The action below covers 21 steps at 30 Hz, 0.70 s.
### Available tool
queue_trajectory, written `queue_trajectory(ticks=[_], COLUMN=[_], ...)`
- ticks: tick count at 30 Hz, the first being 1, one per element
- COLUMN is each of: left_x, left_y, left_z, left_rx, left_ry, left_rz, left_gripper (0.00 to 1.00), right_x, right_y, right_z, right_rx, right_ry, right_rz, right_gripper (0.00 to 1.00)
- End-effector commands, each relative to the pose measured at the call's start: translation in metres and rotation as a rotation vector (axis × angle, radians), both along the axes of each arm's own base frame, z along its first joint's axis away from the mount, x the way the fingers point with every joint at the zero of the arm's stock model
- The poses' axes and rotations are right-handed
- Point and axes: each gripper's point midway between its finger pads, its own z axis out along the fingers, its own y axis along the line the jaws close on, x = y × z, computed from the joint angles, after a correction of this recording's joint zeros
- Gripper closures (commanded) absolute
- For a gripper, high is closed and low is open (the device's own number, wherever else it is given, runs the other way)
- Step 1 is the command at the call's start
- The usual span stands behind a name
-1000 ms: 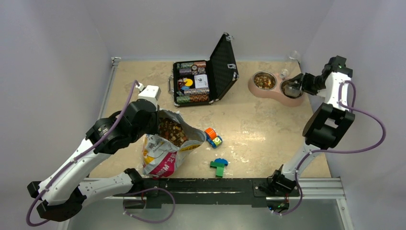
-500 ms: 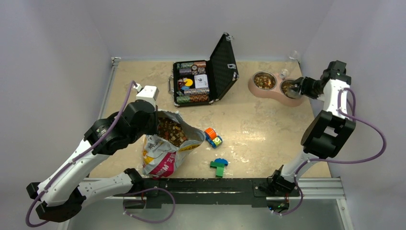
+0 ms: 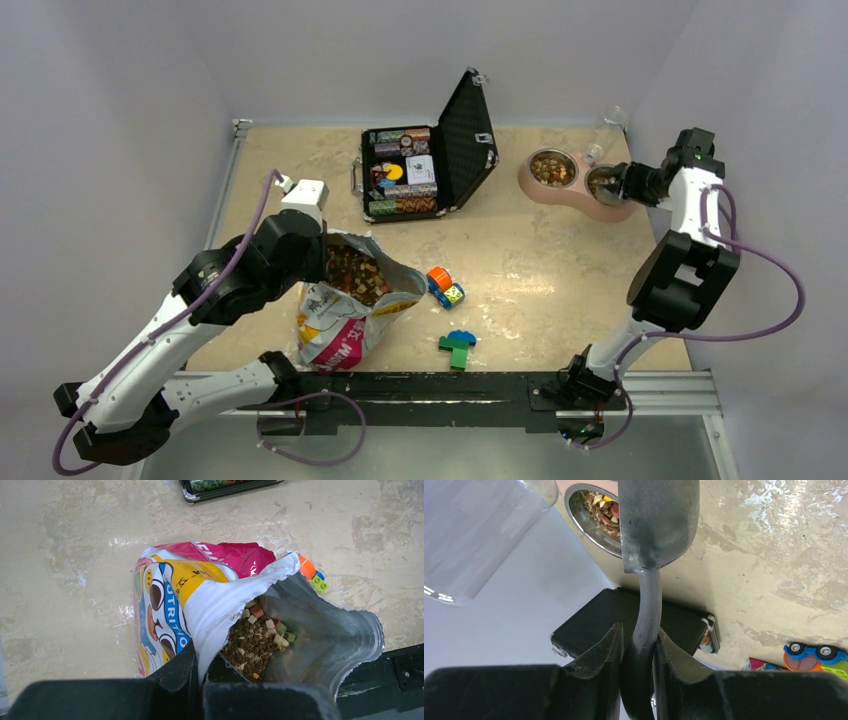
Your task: Serve the pet food
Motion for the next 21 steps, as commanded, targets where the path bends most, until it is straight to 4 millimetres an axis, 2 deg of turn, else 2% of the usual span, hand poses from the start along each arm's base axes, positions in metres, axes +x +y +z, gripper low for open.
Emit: queue_trajectory(ticks=[1, 7, 14, 19, 21], left_x=[0.020, 0.017, 0.010, 0.011, 0.011], left_y=[-0.002, 0.001, 0.006, 0.007, 0.006], left_z=[0.058, 0.060, 0.057, 0.055, 0.055], left_rx=[-0.140, -0.136, -0.151, -0.148, -0.143], left_ry=[-0.192, -0.198, -0.193, -0.194, -0.193], left_rz=[0.059, 0.051, 0.052, 0.062, 0.053], left_gripper=[1.00, 1.00, 1.00, 1.00, 1.00], right_x=[0.005, -0.001, 0.010, 0.003, 0.004], right_y=[-0.003, 0.005, 0.007, 0.012, 0.013], right_z=[0.046, 0.006, 0.031, 0.009, 0.009], right_rx=[-0.099, -0.040, -0.088, -0.056, -0.055], right_ry=[-0.126, -0.063, -0.125, -0.082, -0.092], right_rz=[0.003, 0.021, 0.035, 0.033, 0.031], right_gripper=[1.00, 1.00, 1.00, 1.00, 1.00])
